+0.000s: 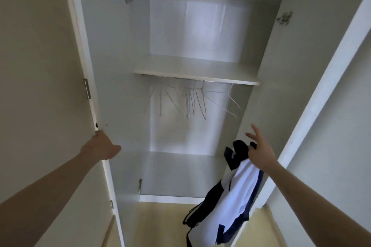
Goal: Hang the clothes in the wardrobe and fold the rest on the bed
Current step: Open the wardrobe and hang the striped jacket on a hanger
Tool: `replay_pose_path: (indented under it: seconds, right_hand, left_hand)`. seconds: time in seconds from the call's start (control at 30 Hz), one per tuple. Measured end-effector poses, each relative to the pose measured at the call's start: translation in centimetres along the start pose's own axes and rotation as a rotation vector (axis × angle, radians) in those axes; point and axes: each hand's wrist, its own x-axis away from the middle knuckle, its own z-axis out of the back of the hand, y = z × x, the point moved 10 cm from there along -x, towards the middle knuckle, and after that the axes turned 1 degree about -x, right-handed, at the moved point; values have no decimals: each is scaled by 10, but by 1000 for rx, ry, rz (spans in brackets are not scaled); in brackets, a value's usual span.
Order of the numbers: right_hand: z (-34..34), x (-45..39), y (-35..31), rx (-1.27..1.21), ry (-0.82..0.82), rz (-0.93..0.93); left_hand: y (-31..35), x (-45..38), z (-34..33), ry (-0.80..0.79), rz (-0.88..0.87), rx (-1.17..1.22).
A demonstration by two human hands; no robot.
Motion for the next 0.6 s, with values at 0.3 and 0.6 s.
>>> replay_pose_path:
  seconds: [0.3,0.6]
  right_hand:
    - [-12,61,-117,55,-19,487]
    - [-11,101,-149,144,-13,645]
  left_hand:
    - [183,138,-9,-255,-694,259]
    - [251,198,-96,-693,-488,740]
